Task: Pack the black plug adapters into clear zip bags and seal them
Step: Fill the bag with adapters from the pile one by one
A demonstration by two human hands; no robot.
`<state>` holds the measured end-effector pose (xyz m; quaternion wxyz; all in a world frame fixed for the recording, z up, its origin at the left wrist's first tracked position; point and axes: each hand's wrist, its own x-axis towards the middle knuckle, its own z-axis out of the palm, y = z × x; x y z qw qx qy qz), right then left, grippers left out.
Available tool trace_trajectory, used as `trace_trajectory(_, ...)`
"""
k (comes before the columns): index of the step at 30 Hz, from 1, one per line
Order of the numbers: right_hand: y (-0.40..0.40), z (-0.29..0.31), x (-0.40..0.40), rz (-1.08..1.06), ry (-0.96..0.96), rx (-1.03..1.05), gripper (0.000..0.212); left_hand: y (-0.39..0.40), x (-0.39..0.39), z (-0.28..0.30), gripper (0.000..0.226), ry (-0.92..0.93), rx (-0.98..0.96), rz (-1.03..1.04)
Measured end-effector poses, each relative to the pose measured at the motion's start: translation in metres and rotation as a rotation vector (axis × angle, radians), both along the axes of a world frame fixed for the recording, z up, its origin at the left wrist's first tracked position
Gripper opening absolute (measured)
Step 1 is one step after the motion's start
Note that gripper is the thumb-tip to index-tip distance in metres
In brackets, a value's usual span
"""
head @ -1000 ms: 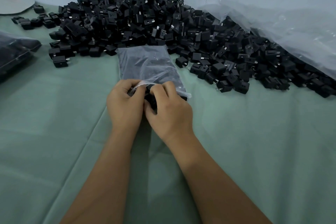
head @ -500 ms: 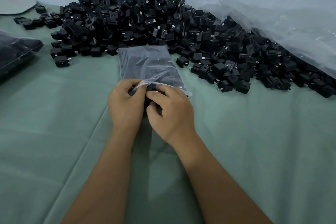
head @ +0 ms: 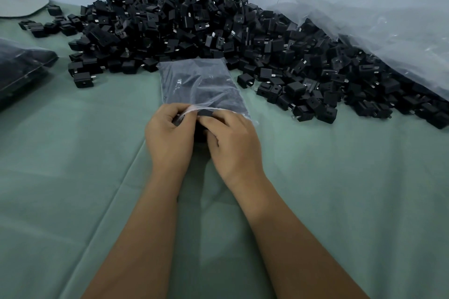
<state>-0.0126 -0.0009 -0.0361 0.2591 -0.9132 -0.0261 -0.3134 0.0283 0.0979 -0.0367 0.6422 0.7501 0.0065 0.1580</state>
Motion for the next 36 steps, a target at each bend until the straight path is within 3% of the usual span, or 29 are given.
trace_trajectory(9, 0.000, 0.002, 0.001, 0.086, 0.073, 0.199, 0.027, 0.001, 0.001, 0.001, 0.010, 0.010, 0.028, 0.008)
trace_trajectory(14, 0.002, -0.004, 0.000, 0.032, 0.179, 0.027, 0.028, 0.001, -0.001, 0.001, 0.010, -0.046, 0.038, 0.012)
trace_trajectory(20, 0.002, -0.007, 0.001, -0.087, 0.347, -0.233, 0.045, 0.000, -0.003, 0.001, 0.016, -0.260, 0.246, 0.037)
trace_trajectory(30, 0.009, 0.003, 0.005, -0.087, 0.447, -0.280, 0.045, -0.001, -0.003, 0.002, 0.017, -0.315, 0.272, 0.060)
trace_trajectory(36, 0.010, 0.019, 0.030, -0.057, 0.572, -0.421, 0.029, -0.002, -0.002, 0.002, 0.018, -0.347, 0.290, 0.070)
